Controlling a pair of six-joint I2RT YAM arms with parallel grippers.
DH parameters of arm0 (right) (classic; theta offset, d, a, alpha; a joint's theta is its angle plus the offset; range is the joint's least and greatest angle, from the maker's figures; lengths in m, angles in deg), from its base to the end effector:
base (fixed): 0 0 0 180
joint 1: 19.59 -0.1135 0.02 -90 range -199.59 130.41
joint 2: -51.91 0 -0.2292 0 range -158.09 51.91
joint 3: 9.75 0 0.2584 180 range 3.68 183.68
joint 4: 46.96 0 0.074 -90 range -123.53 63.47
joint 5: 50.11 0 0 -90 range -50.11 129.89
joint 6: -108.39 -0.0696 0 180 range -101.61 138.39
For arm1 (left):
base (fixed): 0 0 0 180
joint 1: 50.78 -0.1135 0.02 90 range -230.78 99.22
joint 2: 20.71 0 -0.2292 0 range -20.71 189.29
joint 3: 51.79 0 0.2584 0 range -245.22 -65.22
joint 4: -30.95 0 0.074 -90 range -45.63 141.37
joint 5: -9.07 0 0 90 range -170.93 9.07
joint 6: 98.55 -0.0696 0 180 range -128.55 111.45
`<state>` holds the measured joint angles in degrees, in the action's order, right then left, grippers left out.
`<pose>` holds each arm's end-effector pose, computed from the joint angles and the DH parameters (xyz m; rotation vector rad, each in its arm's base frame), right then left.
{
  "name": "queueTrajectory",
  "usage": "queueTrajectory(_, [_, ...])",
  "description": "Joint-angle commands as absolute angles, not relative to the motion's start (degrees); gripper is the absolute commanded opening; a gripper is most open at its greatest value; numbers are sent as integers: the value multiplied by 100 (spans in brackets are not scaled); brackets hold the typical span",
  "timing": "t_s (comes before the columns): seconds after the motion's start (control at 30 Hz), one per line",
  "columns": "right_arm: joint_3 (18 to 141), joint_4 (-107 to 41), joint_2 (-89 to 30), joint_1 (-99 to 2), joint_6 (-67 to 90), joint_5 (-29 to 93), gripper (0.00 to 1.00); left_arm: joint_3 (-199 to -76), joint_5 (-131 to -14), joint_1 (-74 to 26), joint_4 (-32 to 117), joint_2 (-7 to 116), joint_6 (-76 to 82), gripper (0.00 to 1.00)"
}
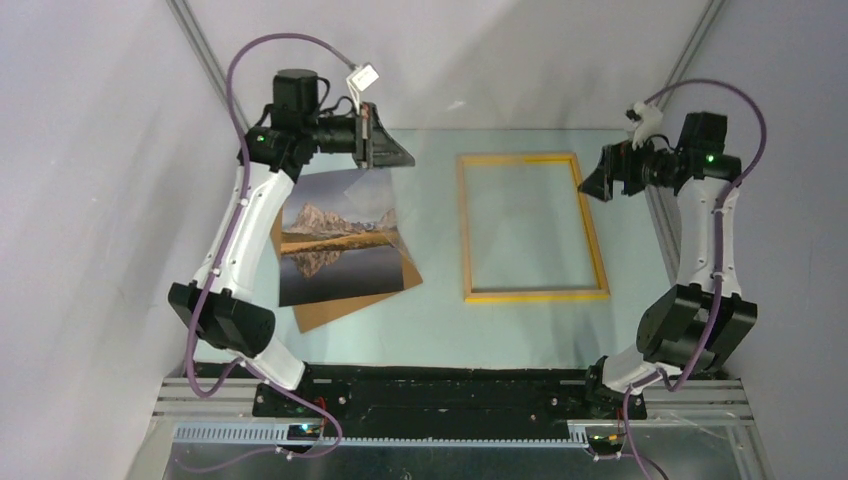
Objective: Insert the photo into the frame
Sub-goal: Adjust the photo frame item.
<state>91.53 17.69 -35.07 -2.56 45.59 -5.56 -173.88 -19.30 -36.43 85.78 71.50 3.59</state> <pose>0.3365 -0.0512 0.3116 -0.5183 2.1308 0.5470 0.3239 -0.1461 0.4261 0.7493 1.8611 -1.3627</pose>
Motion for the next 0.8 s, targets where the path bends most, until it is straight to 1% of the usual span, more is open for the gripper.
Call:
queueTrajectory(0.0, [10375, 2830, -3828, -561, 5379, -1744, 99, -17011, -1943, -3220, 8857, 6534, -557, 0])
queueTrajectory(0.13, [11311, 3348, -4190, -907, 5739, -2229, 99, -16906, -2379, -2808, 9338, 6302, -1210, 0])
queueTrajectory(0.17, [11572, 3694, -4319, -1044, 5841, -2373, 99, -16891, -2505, -2705, 9402, 6264, -1291, 0])
queueTrajectory(0.27, [11853, 4347, -4494, -1277, 6385, -2690, 99, -16894, -2709, -2532, 9478, 6137, -1381, 0])
queueTrajectory(0.37, [11688, 4781, -4485, -1473, 6777, -2819, 99, -16938, -2755, -2411, 9542, 6058, -1485, 0])
queueTrajectory(0.57, [11044, 5177, -4202, -1617, 7418, -3033, 99, -17030, -2959, -2371, 9577, 5963, -1612, 0])
queueTrajectory(0.77, [10267, 4186, -3562, -1514, 6737, -2724, 97, -17060, -3042, -2372, 9628, 5967, -1668, 0])
